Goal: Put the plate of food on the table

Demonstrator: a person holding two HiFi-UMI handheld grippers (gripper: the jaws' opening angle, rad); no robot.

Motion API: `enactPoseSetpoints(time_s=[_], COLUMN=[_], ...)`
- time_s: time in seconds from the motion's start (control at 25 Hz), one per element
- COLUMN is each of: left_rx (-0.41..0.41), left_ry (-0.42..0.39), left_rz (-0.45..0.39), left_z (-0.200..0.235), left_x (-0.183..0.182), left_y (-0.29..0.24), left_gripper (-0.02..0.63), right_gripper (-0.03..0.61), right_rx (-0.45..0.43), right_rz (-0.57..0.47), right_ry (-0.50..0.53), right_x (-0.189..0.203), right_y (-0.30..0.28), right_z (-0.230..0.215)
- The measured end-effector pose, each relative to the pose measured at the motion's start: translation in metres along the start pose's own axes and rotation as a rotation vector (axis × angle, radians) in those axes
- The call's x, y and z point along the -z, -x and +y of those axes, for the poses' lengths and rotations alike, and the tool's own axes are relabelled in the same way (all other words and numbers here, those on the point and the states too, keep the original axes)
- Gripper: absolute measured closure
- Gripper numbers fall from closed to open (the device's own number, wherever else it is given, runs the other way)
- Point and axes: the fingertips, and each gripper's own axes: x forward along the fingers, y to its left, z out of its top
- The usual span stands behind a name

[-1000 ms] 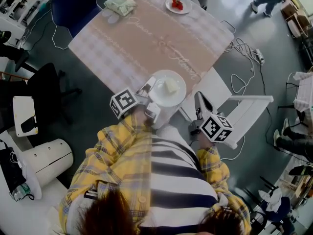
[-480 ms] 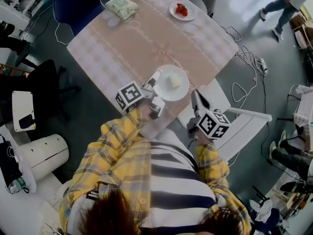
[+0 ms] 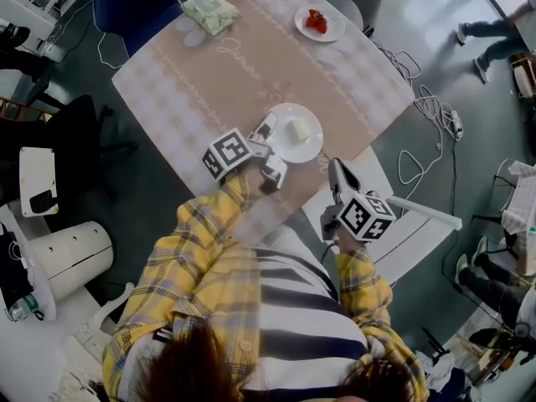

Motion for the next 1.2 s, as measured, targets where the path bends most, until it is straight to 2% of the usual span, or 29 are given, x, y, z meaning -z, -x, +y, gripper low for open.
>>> enactPoseSetpoints(time_s=[0.28, 0.44, 0.64, 0.72, 0.92, 1.0, 1.08, 1.2], left_rx=[-0.024, -0.006, -0.002, -0.027, -0.164, -0.184, -0.176, -0.163], left_ry=[-0.048, -0.054, -0.056, -0.059, -0.074, -0.074, -0.128, -0.275], left_rz=[-0.014, -0.053, -0.055, -0.040, -0.001, 0.016, 0.047, 0.117], left_z=[0.001, 0.002, 0.001, 0.003, 0.012, 0.012, 0.007, -0.001], left_x=[-0.006, -0.019, -0.025, -0.024, -0.024, -0.025, -0.025, -0.024], left_y=[-0.023, -0.037, -0.051, -0.056, -0.063, -0.064, -0.067, -0.069], left_gripper=[0.600, 0.601, 0.601, 0.601, 0.603, 0.601, 0.589, 0.588], right_gripper=[0.580, 0.580, 0.580, 0.580, 0.580, 0.580, 0.580, 0.580], right_rx=[-0.023, -0.036, -0.041, -0.047, -0.061, -0.065, -0.066, -0.058], right_rz=[0.010, 0.016, 0.026, 0.029, 0.027, 0.030, 0.035, 0.038], right_ry=[0.025, 0.054, 0.079, 0.084, 0.078, 0.074, 0.072, 0.077], right_x=[-0.007, -0.011, -0.022, -0.027, -0.036, -0.035, -0.034, -0.033], right_y=[-0.015, -0.027, -0.048, -0.055, -0.067, -0.069, -0.070, -0.071], right_z=[0.000, 0.003, 0.004, 0.005, 0.010, 0.012, 0.012, 0.010])
